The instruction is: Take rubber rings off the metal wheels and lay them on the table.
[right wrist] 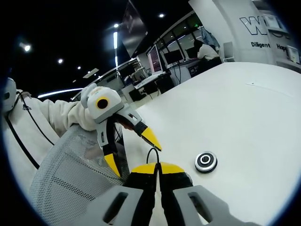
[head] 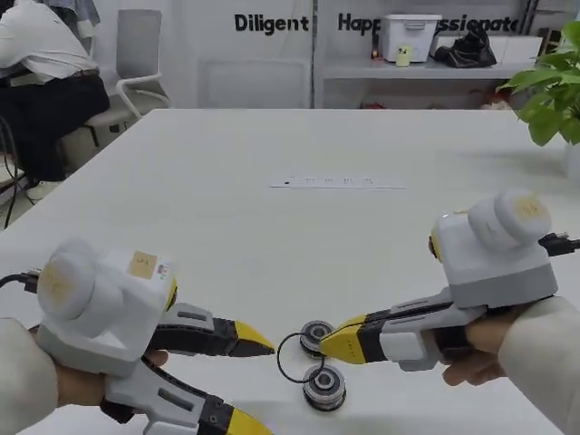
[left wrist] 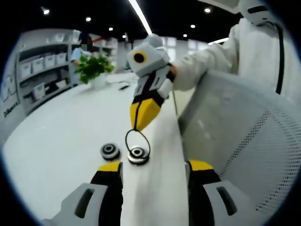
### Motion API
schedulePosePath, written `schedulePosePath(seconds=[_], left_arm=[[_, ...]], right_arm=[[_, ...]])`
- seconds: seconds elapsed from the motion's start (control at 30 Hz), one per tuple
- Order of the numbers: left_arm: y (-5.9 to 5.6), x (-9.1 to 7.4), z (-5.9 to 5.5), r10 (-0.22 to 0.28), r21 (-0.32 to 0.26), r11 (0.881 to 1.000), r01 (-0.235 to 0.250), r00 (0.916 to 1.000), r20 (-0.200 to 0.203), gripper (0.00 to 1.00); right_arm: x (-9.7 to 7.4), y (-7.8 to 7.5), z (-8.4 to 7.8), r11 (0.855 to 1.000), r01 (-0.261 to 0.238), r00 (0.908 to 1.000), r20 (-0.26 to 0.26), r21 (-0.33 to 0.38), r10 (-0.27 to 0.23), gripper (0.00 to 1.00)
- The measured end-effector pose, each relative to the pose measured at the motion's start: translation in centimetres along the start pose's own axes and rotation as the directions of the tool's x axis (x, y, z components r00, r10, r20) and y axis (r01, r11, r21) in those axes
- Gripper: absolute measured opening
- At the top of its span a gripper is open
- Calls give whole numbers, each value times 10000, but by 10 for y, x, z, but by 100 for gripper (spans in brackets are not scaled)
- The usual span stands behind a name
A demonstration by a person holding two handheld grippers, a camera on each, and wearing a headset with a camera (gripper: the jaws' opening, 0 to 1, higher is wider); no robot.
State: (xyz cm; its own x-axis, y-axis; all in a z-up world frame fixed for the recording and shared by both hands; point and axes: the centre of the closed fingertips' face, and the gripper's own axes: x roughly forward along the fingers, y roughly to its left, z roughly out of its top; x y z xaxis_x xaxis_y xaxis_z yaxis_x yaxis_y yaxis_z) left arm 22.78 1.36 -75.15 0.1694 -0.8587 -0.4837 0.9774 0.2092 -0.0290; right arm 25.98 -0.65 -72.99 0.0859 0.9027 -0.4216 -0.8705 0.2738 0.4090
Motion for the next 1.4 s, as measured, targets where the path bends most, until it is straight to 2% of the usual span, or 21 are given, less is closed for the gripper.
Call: schedulePosePath(seconds=[0.1,0.27,0.37,0.53,0.73,1.03,1.23,1.4], left_arm=[[2,-7,1,307,-146,9994,-305,9994,127,59],[6,-18,-10,758,-316,9966,-763,9970,-157,62],[7,-24,-15,1003,-388,9941,-1010,9948,-193,66],[10,-32,-18,1434,-765,9867,-1432,9897,-17,69],[15,-37,-24,1821,-1078,9777,-1802,9833,77,71],[17,-36,-25,1844,-1189,9762,-1815,9828,135,71],[16,-34,-27,1700,-1261,9778,-1672,9854,117,70],[17,-34,-26,1715,-1271,9775,-1681,9851,163,70]], right_arm=[[3,4,3,9999,-114,9999,-36,-90,114,0],[9,12,9,9993,-379,9993,-47,-49,378,0],[14,16,13,9986,-528,9986,-70,3,529,0],[26,14,18,9982,-584,9982,-126,155,586,0],[44,3,9,9995,-281,9972,-686,151,291,0],[59,-7,-13,9999,-18,9910,-1339,106,32,0],[66,-17,-27,9992,385,9838,-1745,-140,-403,0],[68,-24,-31,9975,653,9797,-1883,-255,-689,0]])
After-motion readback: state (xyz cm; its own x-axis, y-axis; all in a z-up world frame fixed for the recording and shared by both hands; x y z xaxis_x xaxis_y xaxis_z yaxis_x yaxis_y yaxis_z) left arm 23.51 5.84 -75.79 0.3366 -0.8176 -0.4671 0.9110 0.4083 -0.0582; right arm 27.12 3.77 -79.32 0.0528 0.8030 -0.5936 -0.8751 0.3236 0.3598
